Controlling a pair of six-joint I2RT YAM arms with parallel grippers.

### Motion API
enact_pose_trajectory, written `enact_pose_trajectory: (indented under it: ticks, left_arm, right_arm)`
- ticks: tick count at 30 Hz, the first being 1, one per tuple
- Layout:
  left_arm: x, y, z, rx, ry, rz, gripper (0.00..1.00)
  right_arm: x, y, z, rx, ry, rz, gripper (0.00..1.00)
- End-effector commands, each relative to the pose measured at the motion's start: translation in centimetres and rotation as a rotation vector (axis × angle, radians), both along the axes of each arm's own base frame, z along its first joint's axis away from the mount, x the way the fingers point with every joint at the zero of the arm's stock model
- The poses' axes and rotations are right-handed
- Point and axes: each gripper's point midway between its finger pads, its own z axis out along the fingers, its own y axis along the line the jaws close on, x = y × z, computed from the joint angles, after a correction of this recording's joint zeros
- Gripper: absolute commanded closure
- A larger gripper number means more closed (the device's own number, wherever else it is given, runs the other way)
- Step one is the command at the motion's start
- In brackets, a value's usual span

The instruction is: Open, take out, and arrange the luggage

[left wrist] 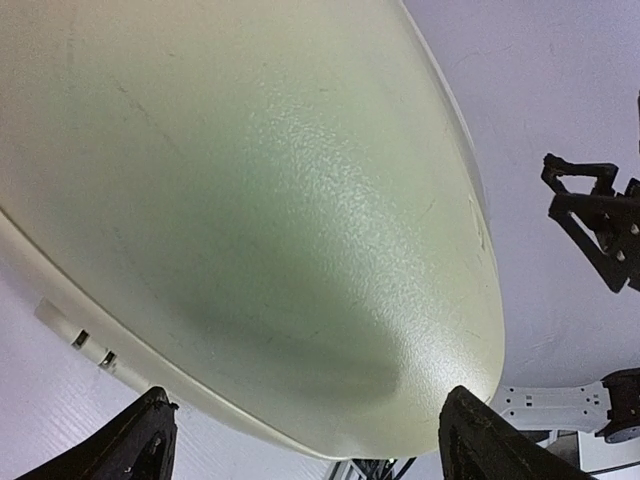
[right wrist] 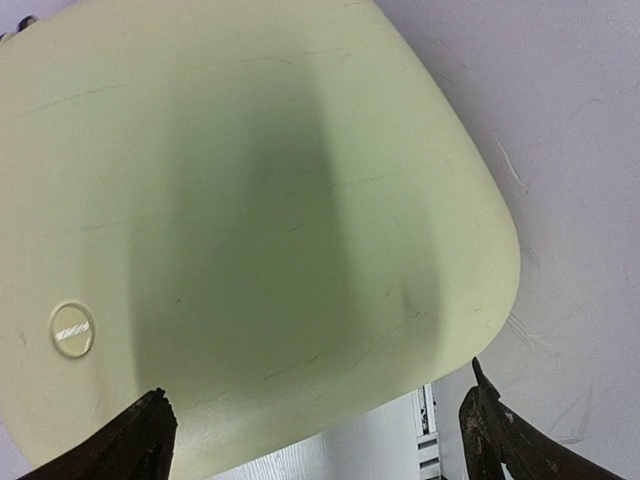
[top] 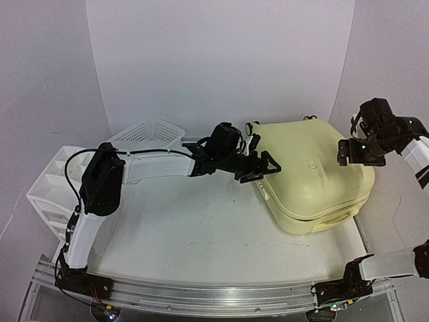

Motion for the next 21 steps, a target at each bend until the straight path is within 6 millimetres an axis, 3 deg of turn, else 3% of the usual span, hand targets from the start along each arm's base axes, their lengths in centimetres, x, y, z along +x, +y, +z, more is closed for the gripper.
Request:
enact_pose_trajectory:
  ticks: [1,3,8,12,16,21]
  left_arm:
    - [1.9,3.5,8.6,-0.111,-0.183,0.046,0.08]
    - [2.1,5.4,8.9,-0.096,-0.204,0.062,0.08]
    - [1.6,9.6,6.9,-0.025,-0.223,0.083,0.12]
    - [-0.3,11.4,5.0,0.016,-0.211,0.056,0.19]
    - [-1.6,13.6,2.4,0.080,-0.204,0.073,0.19]
    - [-2.6,17.2,0.3,0.154,-0.226,0.127,0.19]
  right_arm:
    - [-1.0,4.0,1.6,-0.004,-0.035,0.251,0.02]
    - [-1.2,6.6,1.2,-0.063,-0.017,0.348,0.02]
    - [-1.9,13.3,0.0,-0.239,0.030,0.527,0.02]
    - [-2.8,16.4,-1.8,-0.483,0.046,0.678,0.02]
    - [-3.5,18.0,-3.0,-0.834,0.015,0.773,0.02]
    - [-5.7,22.3,-4.3,-0.946,-0.028,0.949,0.03]
